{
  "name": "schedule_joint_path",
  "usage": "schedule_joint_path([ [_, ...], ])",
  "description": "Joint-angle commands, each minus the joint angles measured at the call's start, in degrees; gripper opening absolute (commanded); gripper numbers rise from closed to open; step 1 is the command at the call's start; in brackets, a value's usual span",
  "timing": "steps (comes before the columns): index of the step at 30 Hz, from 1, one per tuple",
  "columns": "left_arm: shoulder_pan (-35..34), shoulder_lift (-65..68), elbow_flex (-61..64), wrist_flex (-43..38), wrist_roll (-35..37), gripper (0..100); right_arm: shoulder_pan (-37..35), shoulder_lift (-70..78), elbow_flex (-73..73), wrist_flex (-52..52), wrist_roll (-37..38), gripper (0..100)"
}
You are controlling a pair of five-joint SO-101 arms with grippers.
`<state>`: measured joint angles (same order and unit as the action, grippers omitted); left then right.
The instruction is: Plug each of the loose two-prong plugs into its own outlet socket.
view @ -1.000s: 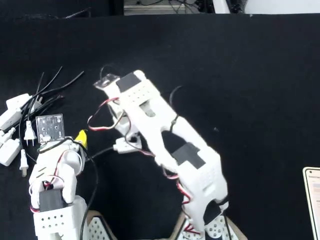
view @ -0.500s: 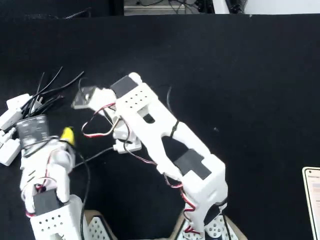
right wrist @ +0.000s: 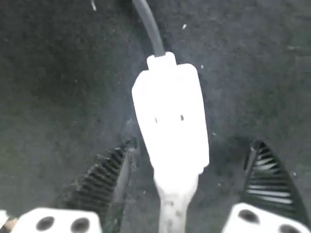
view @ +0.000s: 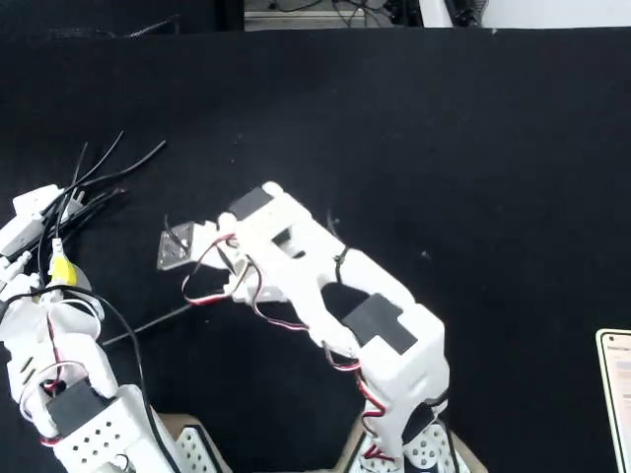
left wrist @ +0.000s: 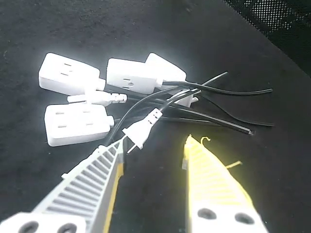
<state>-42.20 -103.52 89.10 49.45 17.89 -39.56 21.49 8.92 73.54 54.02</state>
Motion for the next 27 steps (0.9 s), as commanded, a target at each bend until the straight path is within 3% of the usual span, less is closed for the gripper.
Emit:
schedule_joint_path([
  [1,-0.7,-0.4,-4.0,-1.3,0.9,20,0.2,-3.2,0.7,-3.0,0.7,30.9],
  [5,-0.7,-0.4,-4.0,-1.3,0.9,20,1.1,-3.3,0.5,-4.6,0.4,2.5],
  [6,-0.7,-0.4,-4.0,-1.3,0.9,20,1.9,-3.7,0.4,-6.0,-1.4,0.9],
  [7,-0.7,-0.4,-3.9,-1.3,0.9,20,3.6,-3.8,0.2,-6.6,-3.8,4.3],
  [12,-0.7,-0.4,-3.8,-1.3,0.9,20,15.1,-7.4,-5.1,-6.0,-13.5,1.0],
  [18,0.0,-0.4,-3.7,-1.3,0.9,20,38.2,-9.0,-16.8,-1.2,-26.5,1.0],
  [22,4.4,-0.3,-3.4,-1.2,0.7,20,51.2,-5.2,-25.3,0.0,-28.3,1.0],
  [27,9.9,-0.3,-2.2,-0.9,-5.9,20,57.3,4.1,-37.8,4.7,-28.3,1.0],
])
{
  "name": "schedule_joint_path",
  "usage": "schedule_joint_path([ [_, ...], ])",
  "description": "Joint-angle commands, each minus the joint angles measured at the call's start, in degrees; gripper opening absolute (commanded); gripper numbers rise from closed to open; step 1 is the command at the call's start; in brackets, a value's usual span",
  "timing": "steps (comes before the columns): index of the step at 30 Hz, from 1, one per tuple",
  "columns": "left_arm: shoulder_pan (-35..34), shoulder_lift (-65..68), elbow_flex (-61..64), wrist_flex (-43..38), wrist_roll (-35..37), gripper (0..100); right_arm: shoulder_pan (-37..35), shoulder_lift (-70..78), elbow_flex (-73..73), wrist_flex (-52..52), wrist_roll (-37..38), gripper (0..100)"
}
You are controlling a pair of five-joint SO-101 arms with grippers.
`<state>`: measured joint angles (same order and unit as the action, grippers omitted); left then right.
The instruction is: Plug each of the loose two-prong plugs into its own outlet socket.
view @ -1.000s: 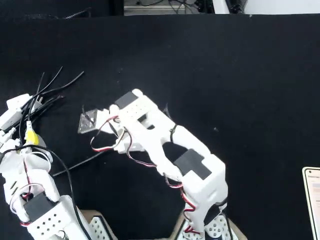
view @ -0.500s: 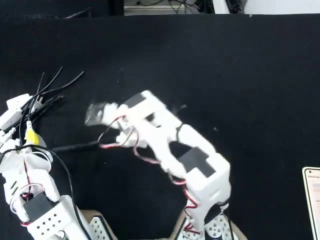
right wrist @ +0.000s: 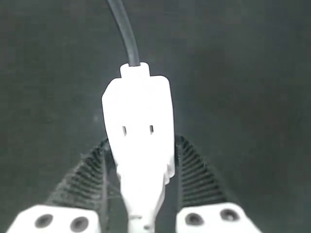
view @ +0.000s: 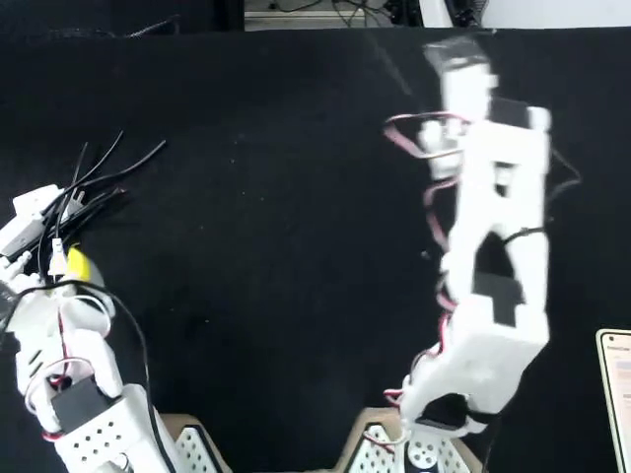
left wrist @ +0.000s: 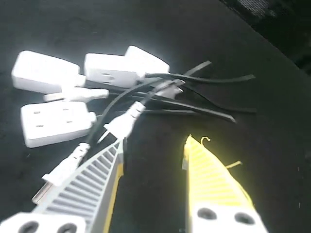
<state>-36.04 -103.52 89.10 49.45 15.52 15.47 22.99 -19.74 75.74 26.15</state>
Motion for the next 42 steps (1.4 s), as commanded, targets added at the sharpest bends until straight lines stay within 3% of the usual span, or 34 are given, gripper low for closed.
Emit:
schedule_joint_path([
  [1,5.1,-0.3,-1.9,-0.9,-4.4,20,3.2,5.0,-12.3,3.0,-0.4,1.0],
  [7,10.4,-0.3,-0.7,-0.8,-8.6,20,7.8,20.3,-34.6,6.0,-1.0,1.0],
  [14,10.9,-0.3,-0.6,-0.8,-9.1,20,12.1,37.7,-56.7,11.1,-1.4,1.0],
  [21,10.9,-0.3,-0.6,-0.8,-9.1,20,15.5,49.3,-66.2,11.3,-9.8,4.4],
  [28,10.9,-0.3,-0.6,-0.8,-9.1,20,14.0,50.2,-73.0,12.2,-9.8,34.2],
  [42,10.8,-0.3,-0.6,-0.8,-9.1,20,4.0,34.0,-75.9,18.7,-9.8,36.0],
])
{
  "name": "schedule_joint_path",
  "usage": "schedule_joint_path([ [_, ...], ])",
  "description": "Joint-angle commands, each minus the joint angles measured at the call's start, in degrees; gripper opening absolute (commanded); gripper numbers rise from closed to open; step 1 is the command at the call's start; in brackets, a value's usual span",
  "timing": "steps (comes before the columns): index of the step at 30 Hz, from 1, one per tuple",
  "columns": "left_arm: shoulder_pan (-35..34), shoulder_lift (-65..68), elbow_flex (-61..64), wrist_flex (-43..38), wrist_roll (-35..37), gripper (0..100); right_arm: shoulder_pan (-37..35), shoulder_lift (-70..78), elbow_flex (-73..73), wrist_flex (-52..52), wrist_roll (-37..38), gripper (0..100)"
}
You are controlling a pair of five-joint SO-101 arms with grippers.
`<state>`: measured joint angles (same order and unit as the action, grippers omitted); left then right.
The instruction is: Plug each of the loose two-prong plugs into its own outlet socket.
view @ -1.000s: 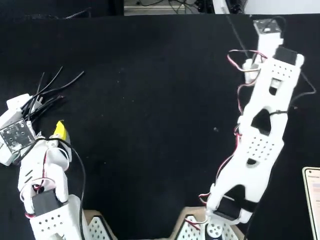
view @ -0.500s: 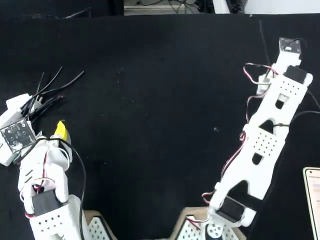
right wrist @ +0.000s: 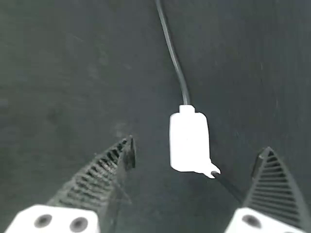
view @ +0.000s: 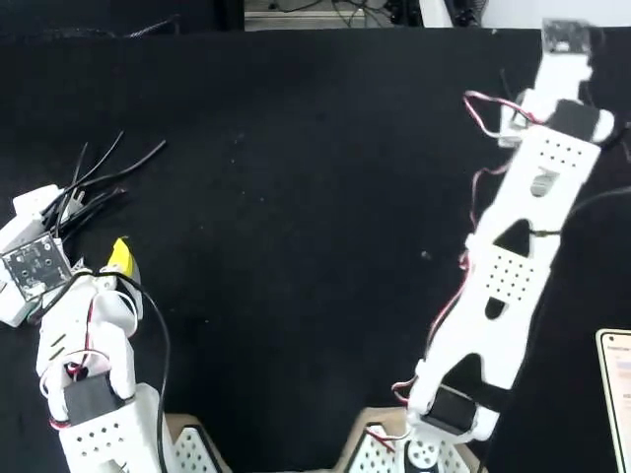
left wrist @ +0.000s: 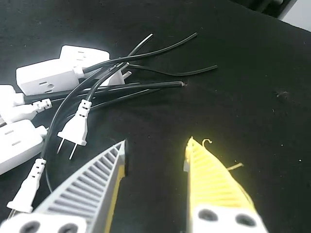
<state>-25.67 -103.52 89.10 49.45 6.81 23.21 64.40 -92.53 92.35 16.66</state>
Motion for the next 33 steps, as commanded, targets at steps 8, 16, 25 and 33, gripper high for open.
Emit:
schedule_joint_path([
  [8,0.4,-0.3,-0.6,-0.9,-0.4,20,-12.7,-16.4,-1.9,9.0,-0.6,36.0],
  [16,0.6,-0.3,-0.6,-0.9,-0.4,21,-17.8,-32.8,23.1,9.0,-4.7,36.0],
  [25,0.6,-0.3,-0.6,-0.8,-0.4,21,-26.6,-54.7,60.7,8.8,-4.7,36.0],
  [33,0.6,-0.3,-0.6,-0.8,-0.4,21,-34.9,-66.9,92.4,-4.1,-4.7,34.7],
])
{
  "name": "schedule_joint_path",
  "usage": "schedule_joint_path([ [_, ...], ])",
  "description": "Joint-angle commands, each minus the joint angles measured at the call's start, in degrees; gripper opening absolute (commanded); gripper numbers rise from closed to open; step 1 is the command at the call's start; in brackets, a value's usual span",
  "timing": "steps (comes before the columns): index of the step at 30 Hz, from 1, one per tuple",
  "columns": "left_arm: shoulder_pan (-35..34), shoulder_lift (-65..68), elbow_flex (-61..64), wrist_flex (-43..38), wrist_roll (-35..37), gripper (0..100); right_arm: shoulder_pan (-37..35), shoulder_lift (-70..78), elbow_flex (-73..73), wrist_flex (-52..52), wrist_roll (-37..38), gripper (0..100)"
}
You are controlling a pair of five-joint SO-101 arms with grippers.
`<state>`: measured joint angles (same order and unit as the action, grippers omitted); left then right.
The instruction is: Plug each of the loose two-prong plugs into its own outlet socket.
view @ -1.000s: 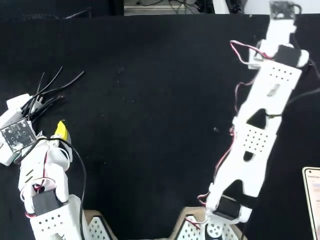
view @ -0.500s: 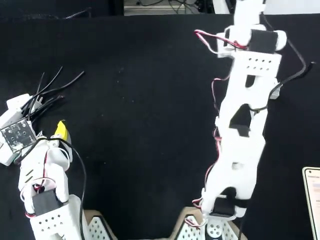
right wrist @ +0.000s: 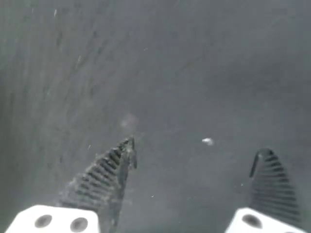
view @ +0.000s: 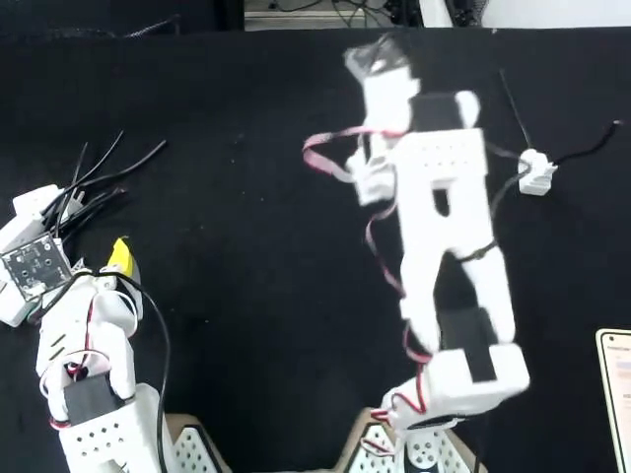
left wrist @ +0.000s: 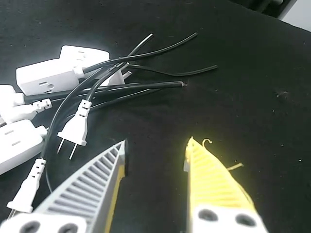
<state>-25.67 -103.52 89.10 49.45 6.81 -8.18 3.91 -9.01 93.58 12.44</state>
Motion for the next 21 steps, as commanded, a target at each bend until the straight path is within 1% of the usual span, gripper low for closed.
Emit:
schedule_joint_path([
  [1,0.6,-0.3,-0.6,-0.8,-0.4,21,-4.5,-8.1,12.5,-7.0,-0.5,33.1],
  [4,0.7,-0.3,-0.6,-0.8,-0.4,21,-7.5,-14.3,23.3,-12.0,-0.4,29.0],
  [6,0.7,-0.3,-0.5,-0.8,-0.4,21,-9.4,-18.9,31.4,-16.6,-0.5,28.6],
  [11,0.3,0.1,-0.5,-0.8,-1.0,21,-15.1,-30.1,53.6,-35.6,-4.1,28.3],
  [14,0.6,0.1,-0.7,-0.8,-5.0,21,-16.8,-37.1,64.2,-44.8,-2.9,28.3],
  [16,0.2,0.1,-1.5,-0.8,-5.4,21,-17.1,-40.7,70.3,-50.4,-3.3,27.9],
  [19,0.2,0.3,-3.7,-0.7,-5.6,21,-18.9,-44.2,77.0,-57.1,-4.4,21.1],
  [21,0.2,0.4,-4.7,-0.7,-8.0,21,-19.6,-45.3,78.7,-58.9,-4.4,15.0],
])
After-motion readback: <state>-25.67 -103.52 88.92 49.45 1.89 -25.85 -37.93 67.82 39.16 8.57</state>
